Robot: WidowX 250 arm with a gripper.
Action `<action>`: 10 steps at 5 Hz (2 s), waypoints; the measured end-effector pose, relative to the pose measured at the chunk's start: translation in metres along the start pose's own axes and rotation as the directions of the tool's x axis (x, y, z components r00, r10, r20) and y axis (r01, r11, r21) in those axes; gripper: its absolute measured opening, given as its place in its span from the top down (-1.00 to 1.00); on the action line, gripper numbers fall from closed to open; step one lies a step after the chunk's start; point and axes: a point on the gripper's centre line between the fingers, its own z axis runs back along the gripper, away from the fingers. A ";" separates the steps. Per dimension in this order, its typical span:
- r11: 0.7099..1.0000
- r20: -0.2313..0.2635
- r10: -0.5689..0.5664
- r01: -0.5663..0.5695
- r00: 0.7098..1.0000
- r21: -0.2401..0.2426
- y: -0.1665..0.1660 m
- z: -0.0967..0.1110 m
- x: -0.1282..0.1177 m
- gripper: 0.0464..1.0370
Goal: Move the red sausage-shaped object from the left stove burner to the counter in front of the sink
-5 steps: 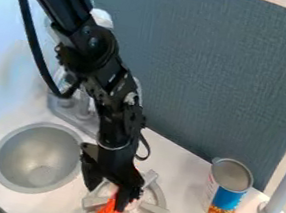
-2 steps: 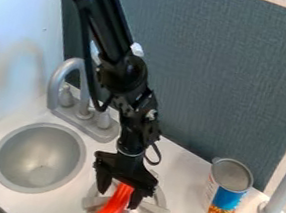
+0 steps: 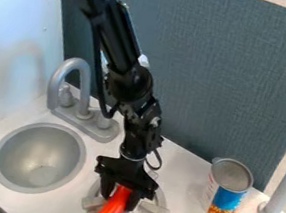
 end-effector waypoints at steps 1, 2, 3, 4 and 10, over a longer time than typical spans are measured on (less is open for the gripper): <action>1.000 -0.001 -0.003 0.003 1.000 0.001 -0.003 0.000 -0.004 -0.05; 0.999 0.003 -0.039 0.039 0.999 0.005 -0.002 0.006 -0.015 -0.05; 0.997 0.081 -0.078 0.079 0.994 -0.002 0.005 0.042 -0.027 -0.05; 0.999 0.073 -0.050 0.049 0.996 0.025 0.030 0.048 -0.040 -0.05; 0.933 0.075 0.360 -0.359 0.930 -0.021 0.105 0.032 -0.037 -0.05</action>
